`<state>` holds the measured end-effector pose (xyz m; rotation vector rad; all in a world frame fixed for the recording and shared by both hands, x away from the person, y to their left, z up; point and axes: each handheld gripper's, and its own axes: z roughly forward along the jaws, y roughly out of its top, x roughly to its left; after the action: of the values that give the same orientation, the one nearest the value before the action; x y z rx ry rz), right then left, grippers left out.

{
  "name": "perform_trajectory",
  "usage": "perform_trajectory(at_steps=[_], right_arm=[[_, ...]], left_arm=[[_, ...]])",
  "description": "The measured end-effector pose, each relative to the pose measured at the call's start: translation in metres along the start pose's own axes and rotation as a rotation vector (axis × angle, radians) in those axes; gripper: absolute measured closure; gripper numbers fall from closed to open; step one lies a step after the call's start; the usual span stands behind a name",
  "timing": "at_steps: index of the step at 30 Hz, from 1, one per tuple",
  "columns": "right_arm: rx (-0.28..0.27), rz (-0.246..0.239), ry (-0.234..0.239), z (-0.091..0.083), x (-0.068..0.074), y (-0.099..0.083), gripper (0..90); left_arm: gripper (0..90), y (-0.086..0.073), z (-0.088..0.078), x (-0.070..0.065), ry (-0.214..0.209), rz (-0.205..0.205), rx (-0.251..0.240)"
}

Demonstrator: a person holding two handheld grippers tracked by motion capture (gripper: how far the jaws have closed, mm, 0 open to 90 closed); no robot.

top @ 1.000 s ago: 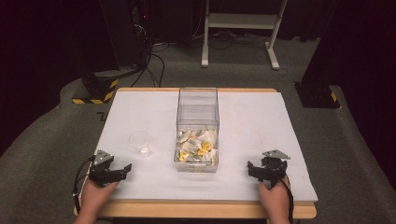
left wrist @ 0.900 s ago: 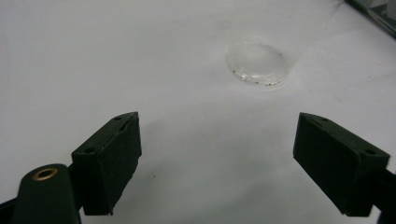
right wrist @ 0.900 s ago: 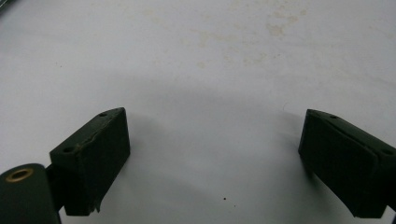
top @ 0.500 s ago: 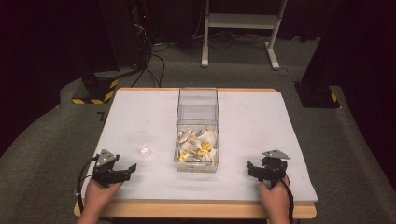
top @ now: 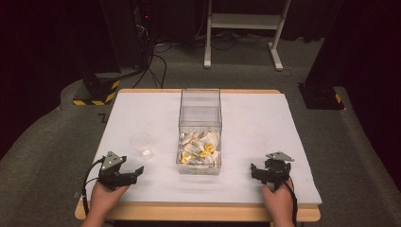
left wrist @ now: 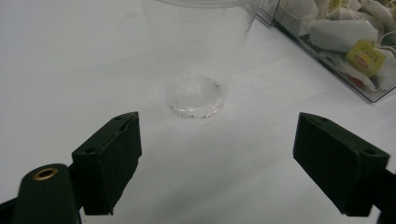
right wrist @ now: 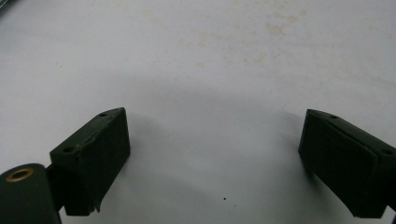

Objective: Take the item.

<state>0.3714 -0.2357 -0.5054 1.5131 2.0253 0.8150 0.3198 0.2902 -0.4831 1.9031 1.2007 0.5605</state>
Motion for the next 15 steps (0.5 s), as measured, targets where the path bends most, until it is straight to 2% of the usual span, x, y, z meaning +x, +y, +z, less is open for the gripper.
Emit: perform_trajectory(at_steps=[15], right_arm=[[0.0, 0.0, 0.0, 0.0, 0.0, 0.0, 8.8]], left_arm=[[16.1, 0.0056, 0.002, -0.0095, -0.036, 0.0, -0.019]])
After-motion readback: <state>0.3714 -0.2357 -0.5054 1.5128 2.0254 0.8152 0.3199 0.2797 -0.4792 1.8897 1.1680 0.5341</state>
